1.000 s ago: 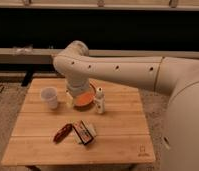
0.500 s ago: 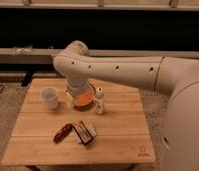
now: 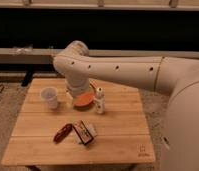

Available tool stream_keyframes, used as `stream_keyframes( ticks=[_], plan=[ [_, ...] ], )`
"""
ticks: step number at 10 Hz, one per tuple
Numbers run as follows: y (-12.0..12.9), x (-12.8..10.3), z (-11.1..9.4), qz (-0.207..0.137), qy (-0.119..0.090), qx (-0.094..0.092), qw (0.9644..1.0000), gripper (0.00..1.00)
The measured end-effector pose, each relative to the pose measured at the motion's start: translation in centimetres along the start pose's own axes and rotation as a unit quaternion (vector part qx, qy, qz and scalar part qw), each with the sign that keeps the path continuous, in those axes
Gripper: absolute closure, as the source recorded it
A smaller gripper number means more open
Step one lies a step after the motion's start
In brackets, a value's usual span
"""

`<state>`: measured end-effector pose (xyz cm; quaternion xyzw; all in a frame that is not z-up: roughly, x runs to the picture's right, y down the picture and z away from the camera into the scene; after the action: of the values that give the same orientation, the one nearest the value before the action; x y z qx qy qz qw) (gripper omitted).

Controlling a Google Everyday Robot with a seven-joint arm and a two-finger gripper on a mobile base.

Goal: Place the bottle in the ceramic bowl

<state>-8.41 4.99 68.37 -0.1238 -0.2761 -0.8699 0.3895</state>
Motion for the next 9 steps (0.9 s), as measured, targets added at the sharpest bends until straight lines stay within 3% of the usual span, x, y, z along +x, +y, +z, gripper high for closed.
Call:
stream_keyframes(
  ticks=[5,9],
  plan=[
    [0.2,0.0,-0.2,-0.001,0.001,-0.001,1.0,0.2],
    [6.1,-0.1,-1.1,0.0,-0.007,-0.03,0.9995,0.2]
  ],
)
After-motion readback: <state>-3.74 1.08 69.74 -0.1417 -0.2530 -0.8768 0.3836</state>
